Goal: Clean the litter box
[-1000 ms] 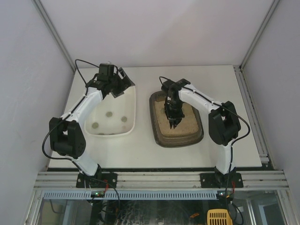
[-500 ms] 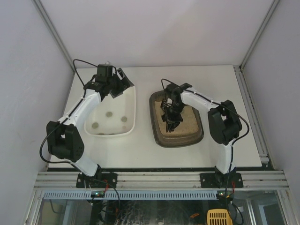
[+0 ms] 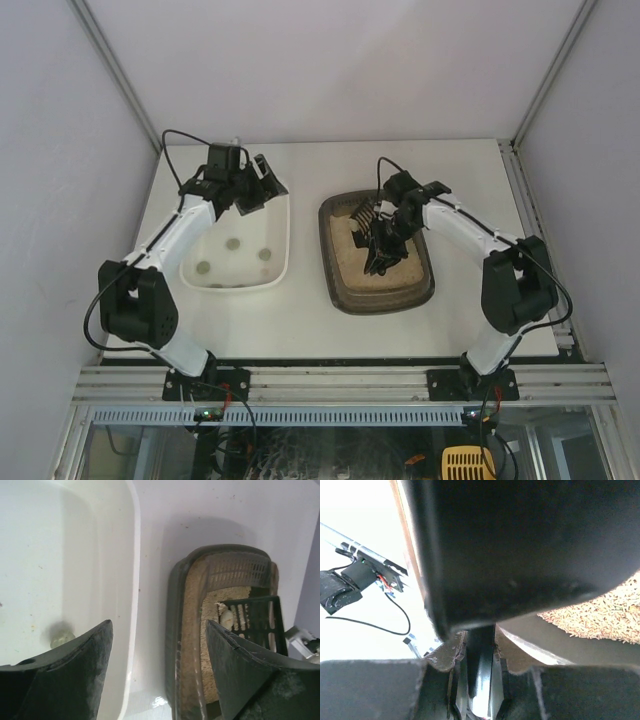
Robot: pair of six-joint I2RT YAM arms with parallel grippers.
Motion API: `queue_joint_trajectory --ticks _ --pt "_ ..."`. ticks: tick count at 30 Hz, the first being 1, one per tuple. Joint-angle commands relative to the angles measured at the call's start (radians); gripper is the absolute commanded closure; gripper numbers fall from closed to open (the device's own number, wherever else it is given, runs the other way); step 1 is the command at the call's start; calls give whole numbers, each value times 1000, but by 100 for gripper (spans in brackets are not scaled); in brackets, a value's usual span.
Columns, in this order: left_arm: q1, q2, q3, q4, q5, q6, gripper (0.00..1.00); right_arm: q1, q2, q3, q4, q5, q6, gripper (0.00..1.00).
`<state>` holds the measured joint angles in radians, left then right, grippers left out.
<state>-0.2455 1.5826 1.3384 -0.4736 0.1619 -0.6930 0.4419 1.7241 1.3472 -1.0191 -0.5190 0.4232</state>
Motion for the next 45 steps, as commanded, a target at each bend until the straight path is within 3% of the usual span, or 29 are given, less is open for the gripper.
queue_joint_trajectory --ticks 1,11,15,19,25,27,29,33,36,38,42,45 --pt "5 -47 -30 17 -2 121 22 -21 -56 -64 103 -85 -1 100" --pt "6 -149 -115 59 -49 257 23 -61 -243 -291 284 -237 39 100" --pt "6 -146 -149 68 -105 265 23 -78 -403 -470 537 -363 176 100" --pt "6 -138 -147 69 -160 292 23 -38 -612 -635 783 -291 287 100" --pt "5 -142 -138 67 -145 291 23 -72 -754 -807 1012 -317 387 100" --pt "6 -143 -135 60 -136 285 23 -41 -753 -821 1011 -289 366 100" --pt "5 -148 -139 59 -120 282 23 -26 -734 -824 1037 -360 365 100" --pt "6 -159 -152 57 -109 277 23 -161 -805 -899 1114 -316 438 100" --pt "5 -155 -154 47 -128 273 23 -76 -712 -884 1131 -359 449 100" --pt "5 -154 -156 44 -132 274 23 -39 -631 -890 1219 -435 499 100" --pt "6 -156 -164 44 -123 267 23 -141 -652 -1001 1462 -445 657 100" --pt "6 -159 -163 40 -121 270 23 -60 -645 -927 1285 -400 533 100"
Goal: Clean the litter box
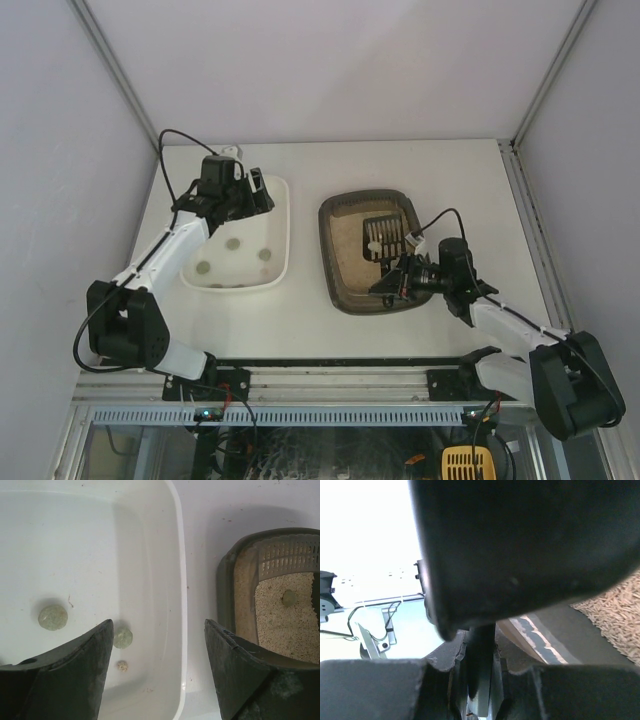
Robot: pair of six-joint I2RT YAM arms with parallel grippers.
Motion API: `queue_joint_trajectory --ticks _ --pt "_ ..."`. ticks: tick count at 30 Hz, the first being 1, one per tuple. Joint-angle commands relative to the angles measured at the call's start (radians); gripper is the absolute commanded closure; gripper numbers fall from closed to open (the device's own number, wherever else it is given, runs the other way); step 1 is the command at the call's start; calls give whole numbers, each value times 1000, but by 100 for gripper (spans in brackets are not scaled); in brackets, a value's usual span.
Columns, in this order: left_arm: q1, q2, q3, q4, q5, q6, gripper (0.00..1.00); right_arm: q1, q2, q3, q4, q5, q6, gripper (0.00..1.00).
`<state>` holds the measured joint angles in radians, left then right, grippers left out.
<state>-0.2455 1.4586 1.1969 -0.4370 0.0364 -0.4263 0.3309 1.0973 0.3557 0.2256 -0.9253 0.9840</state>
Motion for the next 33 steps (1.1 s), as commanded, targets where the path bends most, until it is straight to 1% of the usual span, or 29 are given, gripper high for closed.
queue_joint_trajectory --ticks 1,7,9,12,15,17,19,21,22,23,25,26,28,31,33 --pt "6 -36 -24 4 4 5 23 77 -13 81 18 12 -39 100" --pt "5 -37 -16 3 -25 37 23 79 -18 85 85 6 21 100" --pt "6 -41 -8 3 -77 66 23 65 -14 85 113 -4 47 100" --pt "5 -43 11 -8 -152 110 22 50 -10 94 110 17 51 100" --pt "10 -48 41 -33 -187 148 22 143 33 207 -96 94 -70 100" --pt "24 -60 54 -40 -183 162 22 214 68 287 -169 138 -121 100" --pt "38 -61 77 -62 -185 185 22 256 105 359 -207 167 -137 100" --pt "44 -44 120 -104 -247 206 22 290 153 467 -284 212 -171 100" --pt "55 -37 140 -125 -277 208 22 310 185 532 -349 249 -201 100" --pt "71 -33 158 -140 -285 203 22 336 219 607 -420 293 -250 100" --pt "125 -35 179 -160 -252 180 22 392 323 783 -587 403 -319 100" --pt "158 -42 180 -162 -232 174 23 422 388 888 -690 465 -352 100" --pt "212 -59 172 -149 -244 171 24 495 539 1106 -902 612 -414 100" --pt "241 -96 141 -123 -332 201 24 593 789 1453 -1175 830 -494 100" --pt "248 -123 107 -108 -377 216 24 644 920 1625 -1284 945 -528 100"
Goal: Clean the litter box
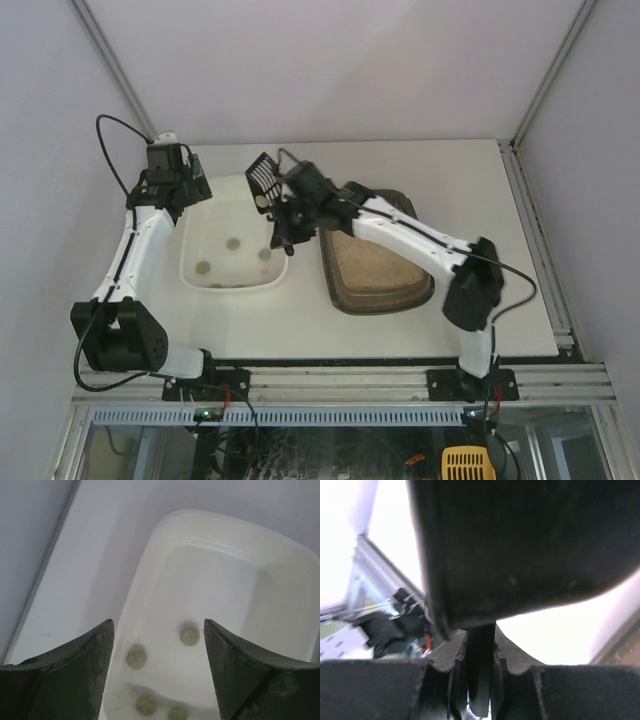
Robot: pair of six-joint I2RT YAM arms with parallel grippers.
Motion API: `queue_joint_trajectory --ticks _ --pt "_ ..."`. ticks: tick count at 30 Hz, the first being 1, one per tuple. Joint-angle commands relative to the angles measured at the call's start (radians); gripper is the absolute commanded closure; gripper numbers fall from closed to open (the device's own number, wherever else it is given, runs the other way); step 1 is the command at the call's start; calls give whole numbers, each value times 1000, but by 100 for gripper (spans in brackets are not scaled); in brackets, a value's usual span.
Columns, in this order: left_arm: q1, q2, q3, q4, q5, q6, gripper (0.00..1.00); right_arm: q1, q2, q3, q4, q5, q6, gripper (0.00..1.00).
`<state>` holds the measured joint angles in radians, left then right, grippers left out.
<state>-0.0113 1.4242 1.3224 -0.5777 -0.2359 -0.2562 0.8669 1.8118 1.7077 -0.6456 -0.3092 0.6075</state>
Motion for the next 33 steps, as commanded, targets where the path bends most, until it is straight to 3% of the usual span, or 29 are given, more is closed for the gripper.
queue_joint_trajectory --ticks 1,4,7,15,20,25,28,31,33 --pt "22 -101 -37 40 -126 46 24 129 261 352 -461 396 -166 100" --pt "62 -119 -75 41 -139 47 24 179 403 543 -590 663 -181 100" --pt "120 -110 -82 -1 -53 18 24 209 471 633 -652 827 -195 100" --pt "138 -100 -85 -26 -9 1 26 251 371 508 -465 920 -278 100" --pt "138 -101 -70 -31 -13 6 26 268 336 456 -374 855 -389 100" --pt "137 -71 -27 -45 113 12 27 255 322 498 -484 896 -323 100" --pt "102 -19 35 -56 198 37 31 206 176 365 -486 777 -249 100" --pt "21 34 100 -51 229 56 30 113 8 143 -477 541 -164 100" --pt "-21 74 128 -11 362 72 29 56 -75 17 -510 451 -112 100"
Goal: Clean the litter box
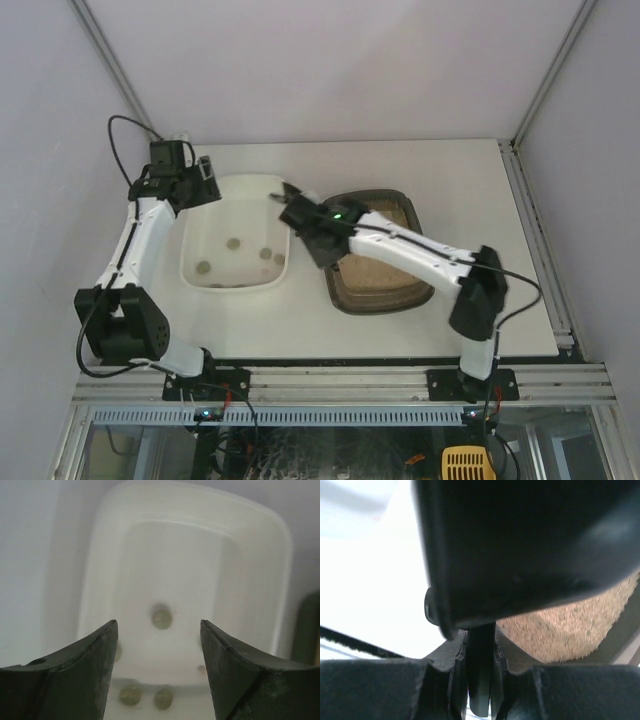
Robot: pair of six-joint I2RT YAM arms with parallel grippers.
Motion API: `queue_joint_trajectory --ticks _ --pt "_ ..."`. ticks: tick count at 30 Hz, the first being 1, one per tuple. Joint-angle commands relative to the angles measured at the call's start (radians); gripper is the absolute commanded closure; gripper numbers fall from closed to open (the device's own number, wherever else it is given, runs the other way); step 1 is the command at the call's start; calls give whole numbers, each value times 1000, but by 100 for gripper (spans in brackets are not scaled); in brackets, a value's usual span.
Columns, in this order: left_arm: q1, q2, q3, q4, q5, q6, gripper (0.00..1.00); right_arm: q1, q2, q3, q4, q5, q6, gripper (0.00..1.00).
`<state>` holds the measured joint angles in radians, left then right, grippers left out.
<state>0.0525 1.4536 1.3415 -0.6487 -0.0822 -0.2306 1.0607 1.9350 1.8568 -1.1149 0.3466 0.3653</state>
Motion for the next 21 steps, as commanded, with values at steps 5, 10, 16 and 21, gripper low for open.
queue_joint_trajectory --ticks 5,10,16,21 --pt "-248 236 280 71 542 175 0 -244 -334 -289 -186 -257 205 100" --pt "-417 433 513 -2 475 209 0 -350 -351 -365 -268 -387 216 100" --pt "-493 552 555 83 405 -33 0 -429 -264 -329 -379 -340 219 100" --pt "-502 508 418 246 338 -228 0 -515 -238 -300 -429 -320 212 100"
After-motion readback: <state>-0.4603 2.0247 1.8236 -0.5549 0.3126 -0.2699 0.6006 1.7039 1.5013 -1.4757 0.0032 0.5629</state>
